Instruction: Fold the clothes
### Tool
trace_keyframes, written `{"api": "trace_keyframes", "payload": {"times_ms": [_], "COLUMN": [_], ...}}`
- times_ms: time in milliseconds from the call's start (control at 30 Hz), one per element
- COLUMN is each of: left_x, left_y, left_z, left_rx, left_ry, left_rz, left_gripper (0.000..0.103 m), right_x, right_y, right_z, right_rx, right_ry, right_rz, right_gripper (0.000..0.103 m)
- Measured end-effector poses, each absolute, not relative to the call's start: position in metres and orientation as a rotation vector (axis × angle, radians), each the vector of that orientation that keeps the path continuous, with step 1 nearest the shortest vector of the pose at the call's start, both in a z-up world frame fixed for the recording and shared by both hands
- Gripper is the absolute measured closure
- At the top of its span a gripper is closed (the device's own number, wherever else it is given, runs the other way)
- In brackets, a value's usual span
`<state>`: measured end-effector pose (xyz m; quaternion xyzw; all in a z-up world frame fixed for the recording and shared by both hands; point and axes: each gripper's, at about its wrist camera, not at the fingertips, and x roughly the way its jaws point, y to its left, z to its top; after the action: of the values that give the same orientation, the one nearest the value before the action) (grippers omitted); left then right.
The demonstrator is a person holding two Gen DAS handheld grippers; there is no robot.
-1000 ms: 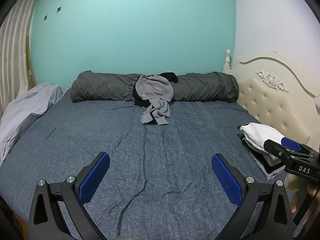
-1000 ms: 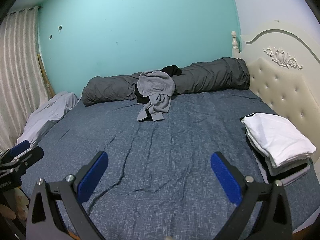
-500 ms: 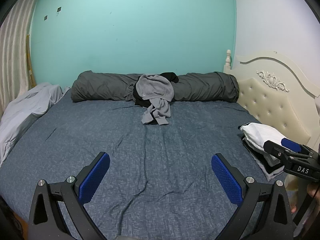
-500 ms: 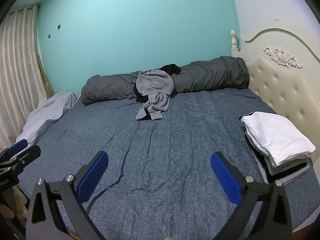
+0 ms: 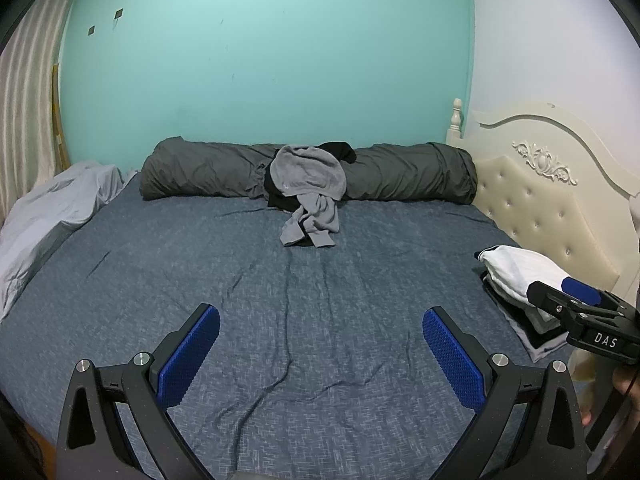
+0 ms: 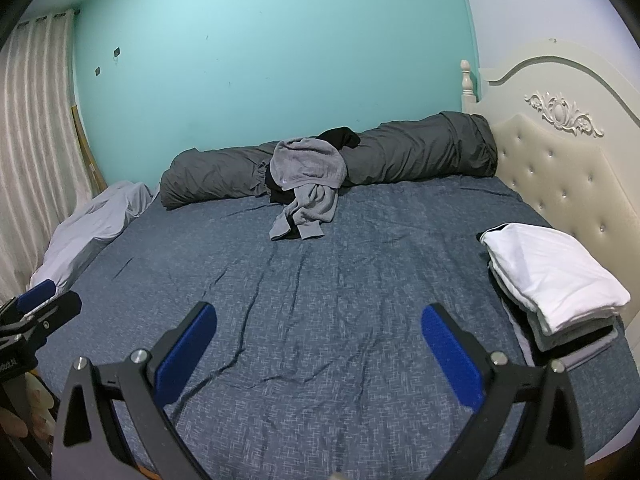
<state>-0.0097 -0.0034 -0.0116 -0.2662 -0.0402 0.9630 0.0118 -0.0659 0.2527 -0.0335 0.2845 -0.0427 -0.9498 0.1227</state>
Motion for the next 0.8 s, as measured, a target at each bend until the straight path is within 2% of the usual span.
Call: {"api": "trace_keyframes", "payload": {"times_ms": [400,800], "left_x": [-0.06,-0.202], "left_y": [-0.018,-0.06], "left_z": [-0.057,-0.153], "left_rx": [-0.884,-1.058], "left_ry": [-0.122,-0.226], "left_rz": [3.029,3.002], "left_gripper": [0.0,0.0], "right_x": [-0.119,-0.261], "right_y": [0.255,0.233], "right_z": [-0.09,-0.198], "right_rx": [0.88,1.08], "right_ry": [-0.154,-0.14], "right_rz": [-2.768,-2.602], "right_gripper": [0.0,0.0]}}
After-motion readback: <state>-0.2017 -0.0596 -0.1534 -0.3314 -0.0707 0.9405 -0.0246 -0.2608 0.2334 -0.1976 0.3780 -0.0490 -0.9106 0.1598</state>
